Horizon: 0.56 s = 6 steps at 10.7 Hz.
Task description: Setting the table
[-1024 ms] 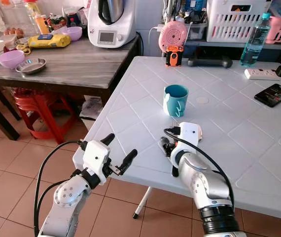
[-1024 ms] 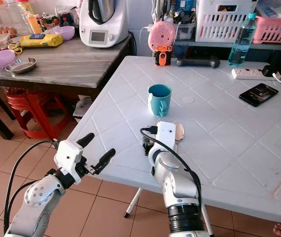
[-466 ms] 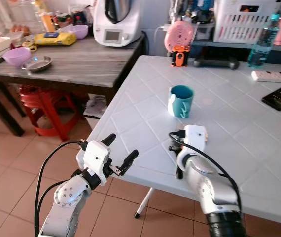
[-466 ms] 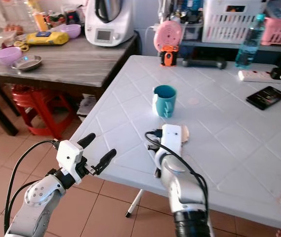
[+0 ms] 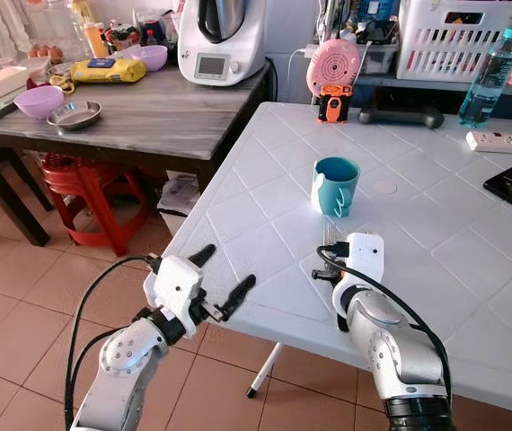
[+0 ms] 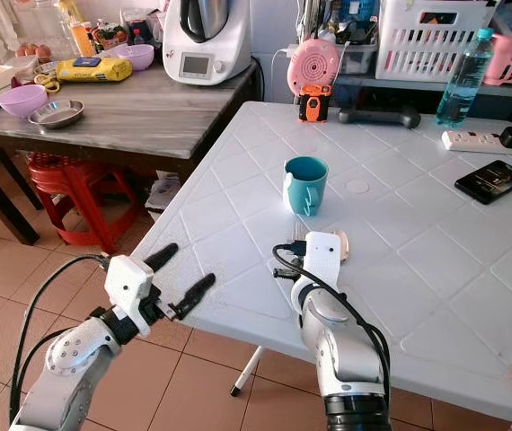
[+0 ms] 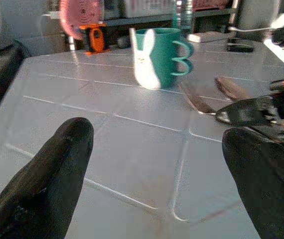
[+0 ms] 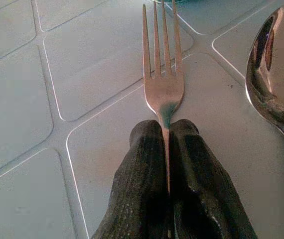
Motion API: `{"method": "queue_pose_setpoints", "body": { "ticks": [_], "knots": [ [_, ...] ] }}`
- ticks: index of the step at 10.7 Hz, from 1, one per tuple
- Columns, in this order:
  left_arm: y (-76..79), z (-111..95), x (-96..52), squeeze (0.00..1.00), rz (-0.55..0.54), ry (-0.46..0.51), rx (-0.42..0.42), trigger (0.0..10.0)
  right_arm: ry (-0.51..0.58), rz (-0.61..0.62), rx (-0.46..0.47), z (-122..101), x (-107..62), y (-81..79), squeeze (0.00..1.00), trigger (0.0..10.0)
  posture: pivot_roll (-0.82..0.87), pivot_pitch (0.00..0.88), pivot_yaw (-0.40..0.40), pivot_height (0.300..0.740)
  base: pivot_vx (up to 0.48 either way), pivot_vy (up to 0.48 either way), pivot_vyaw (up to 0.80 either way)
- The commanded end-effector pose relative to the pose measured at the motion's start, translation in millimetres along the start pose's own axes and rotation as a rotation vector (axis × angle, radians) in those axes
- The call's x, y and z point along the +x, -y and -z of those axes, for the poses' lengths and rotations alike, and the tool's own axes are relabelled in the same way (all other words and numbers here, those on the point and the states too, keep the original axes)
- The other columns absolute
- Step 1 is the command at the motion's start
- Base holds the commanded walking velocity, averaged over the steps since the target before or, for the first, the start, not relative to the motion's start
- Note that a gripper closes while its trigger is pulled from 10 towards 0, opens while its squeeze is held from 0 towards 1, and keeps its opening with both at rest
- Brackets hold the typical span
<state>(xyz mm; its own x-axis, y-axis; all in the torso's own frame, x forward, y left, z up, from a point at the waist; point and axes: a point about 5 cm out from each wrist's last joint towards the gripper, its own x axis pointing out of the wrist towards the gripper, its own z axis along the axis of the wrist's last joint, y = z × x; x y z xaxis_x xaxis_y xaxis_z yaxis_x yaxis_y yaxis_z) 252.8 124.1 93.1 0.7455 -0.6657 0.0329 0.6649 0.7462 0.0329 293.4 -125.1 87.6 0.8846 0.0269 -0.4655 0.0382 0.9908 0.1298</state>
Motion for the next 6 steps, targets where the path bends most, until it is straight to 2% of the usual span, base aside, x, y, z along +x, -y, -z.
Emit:
{"method": "queue_pose_setpoints", "body": {
  "ticks": [1, 4, 6],
  "knots": [
    [0.6, -1, -2.4, 0.00, 0.039, -0.004, 0.005, 10.0, -0.157, 0.062, 0.015, 32, 0.0, 15.1, 0.00, 0.0, -0.03, 0.000, 0.076, 0.740, 0.000, 0.000, 0.00],
    [0.7, 7, -10.3, 0.00, 0.145, -0.063, 0.080, 10.0, -0.147, 0.060, 0.014, 29, 1.4, 16.0, 0.00, 0.0, -0.03, 0.000, 0.072, 0.740, 0.000, 0.000, 0.00],
    [-0.7, 10, -10.5, 0.00, 0.146, -0.074, 0.092, 10.0, -0.144, 0.058, 0.018, 28, 1.6, 16.0, 0.00, 0.0, -0.04, 0.000, 0.072, 0.740, 0.000, 0.000, 0.00]
  ]
}}
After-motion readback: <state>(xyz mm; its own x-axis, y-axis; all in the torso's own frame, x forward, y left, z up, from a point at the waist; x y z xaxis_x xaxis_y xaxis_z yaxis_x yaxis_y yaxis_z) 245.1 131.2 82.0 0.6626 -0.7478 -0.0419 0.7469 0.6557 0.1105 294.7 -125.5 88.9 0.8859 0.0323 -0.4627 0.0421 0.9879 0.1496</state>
